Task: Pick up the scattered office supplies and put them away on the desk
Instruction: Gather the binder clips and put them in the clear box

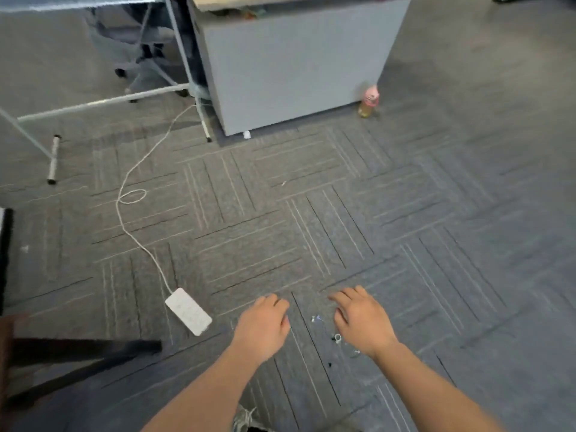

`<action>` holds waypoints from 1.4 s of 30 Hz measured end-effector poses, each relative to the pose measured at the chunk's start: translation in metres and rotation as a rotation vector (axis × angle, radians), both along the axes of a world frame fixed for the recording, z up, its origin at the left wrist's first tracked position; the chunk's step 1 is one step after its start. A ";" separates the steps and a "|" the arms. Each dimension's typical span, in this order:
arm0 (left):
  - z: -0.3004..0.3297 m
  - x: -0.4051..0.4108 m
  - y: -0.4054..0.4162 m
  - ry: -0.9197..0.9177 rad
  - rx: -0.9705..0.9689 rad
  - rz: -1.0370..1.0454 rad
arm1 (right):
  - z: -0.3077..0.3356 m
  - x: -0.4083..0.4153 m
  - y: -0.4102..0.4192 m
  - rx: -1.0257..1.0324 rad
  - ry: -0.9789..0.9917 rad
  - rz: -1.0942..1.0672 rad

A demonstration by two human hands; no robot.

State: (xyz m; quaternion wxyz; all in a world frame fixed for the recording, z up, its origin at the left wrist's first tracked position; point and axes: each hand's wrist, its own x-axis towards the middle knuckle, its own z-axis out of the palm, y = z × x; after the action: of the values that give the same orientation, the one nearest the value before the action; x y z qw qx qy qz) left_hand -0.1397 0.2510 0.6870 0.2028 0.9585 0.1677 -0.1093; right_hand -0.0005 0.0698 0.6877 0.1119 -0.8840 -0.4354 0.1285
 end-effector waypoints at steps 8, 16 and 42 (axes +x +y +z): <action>-0.178 0.046 -0.133 0.225 -0.070 -0.142 | -0.180 0.009 -0.173 -0.150 0.197 -0.240; -0.403 0.074 -0.186 0.290 -0.065 -0.230 | -0.405 0.008 -0.244 -0.256 0.281 -0.352; -0.739 0.092 -0.194 0.080 0.041 -0.431 | -0.745 0.052 -0.268 0.075 0.024 0.121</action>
State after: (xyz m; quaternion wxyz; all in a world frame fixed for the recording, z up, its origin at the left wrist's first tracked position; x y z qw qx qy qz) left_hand -0.0475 0.0571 -0.0521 0.1485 0.9710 -0.0311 -0.1846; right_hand 0.0511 -0.1982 -0.0573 0.1422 -0.8496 -0.4912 0.1292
